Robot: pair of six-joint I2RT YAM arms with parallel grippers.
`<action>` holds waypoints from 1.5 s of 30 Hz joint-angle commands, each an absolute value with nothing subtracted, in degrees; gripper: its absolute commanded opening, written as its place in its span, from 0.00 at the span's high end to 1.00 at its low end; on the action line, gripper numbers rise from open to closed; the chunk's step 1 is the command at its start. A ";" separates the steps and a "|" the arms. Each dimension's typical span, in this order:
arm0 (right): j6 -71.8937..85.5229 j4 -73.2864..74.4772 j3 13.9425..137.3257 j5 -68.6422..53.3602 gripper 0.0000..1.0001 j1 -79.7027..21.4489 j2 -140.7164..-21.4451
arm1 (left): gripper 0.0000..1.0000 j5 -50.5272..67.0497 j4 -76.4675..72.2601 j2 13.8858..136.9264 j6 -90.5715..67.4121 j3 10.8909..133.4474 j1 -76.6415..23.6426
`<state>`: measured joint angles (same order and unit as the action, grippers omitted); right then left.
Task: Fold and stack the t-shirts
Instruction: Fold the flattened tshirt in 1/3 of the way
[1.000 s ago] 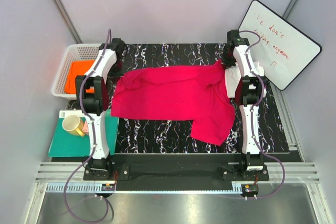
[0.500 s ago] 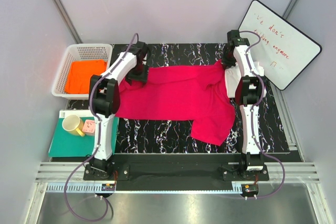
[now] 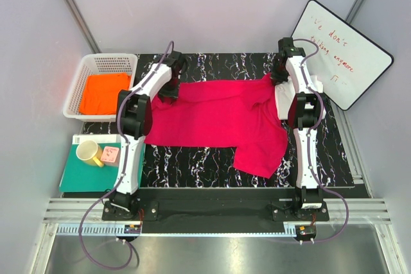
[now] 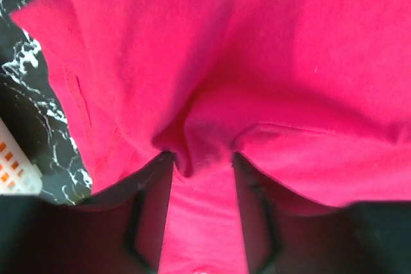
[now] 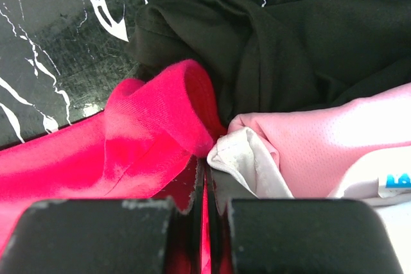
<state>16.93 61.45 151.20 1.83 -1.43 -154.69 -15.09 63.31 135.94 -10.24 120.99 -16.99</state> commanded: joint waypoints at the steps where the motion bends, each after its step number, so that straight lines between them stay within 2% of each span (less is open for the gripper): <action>1: 16.88 60.47 150.29 2.90 0.97 -0.35 -153.02 | 0.76 -17.93 63.19 138.42 -9.84 124.80 -17.31; 4: 16.96 60.21 150.38 2.64 0.97 -0.35 -153.11 | 0.98 -18.89 63.72 138.61 -10.19 124.89 -17.23; 5: 16.96 60.29 150.38 2.55 0.97 -0.35 -153.02 | 1.00 -20.11 63.81 137.82 -10.37 124.63 -17.23; 17: 17.23 60.20 149.50 1.76 0.97 -0.26 -152.84 | 1.00 -31.27 64.42 130.70 -10.72 125.07 -12.93; 28: 17.05 60.12 147.83 1.32 0.97 -0.35 -151.44 | 1.00 -36.56 64.60 132.19 -9.23 128.50 -9.32; 39: 16.96 60.12 147.57 0.53 0.97 -0.35 -151.17 | 1.00 -39.28 64.69 126.57 -10.10 114.80 -13.18; 41: 16.96 60.12 147.31 0.26 0.97 -0.35 -151.00 | 0.97 -39.29 64.86 125.86 -11.16 110.23 -13.53; 43: 16.96 60.12 147.04 0.17 0.97 -0.35 -150.91 | 0.81 -39.11 65.83 125.95 -12.56 107.16 -13.62; 44: 16.96 60.12 147.04 0.09 0.96 -0.35 -150.82 | 0.70 -39.02 66.27 126.30 -13.09 106.70 -13.62; 45: 16.96 60.03 147.04 0.09 0.96 -0.35 -150.91 | 0.46 -39.55 67.75 126.73 -13.79 106.61 -13.54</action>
<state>17.41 59.35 147.83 -1.63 -1.43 -153.93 -34.50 63.77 129.12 -11.35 108.92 -14.66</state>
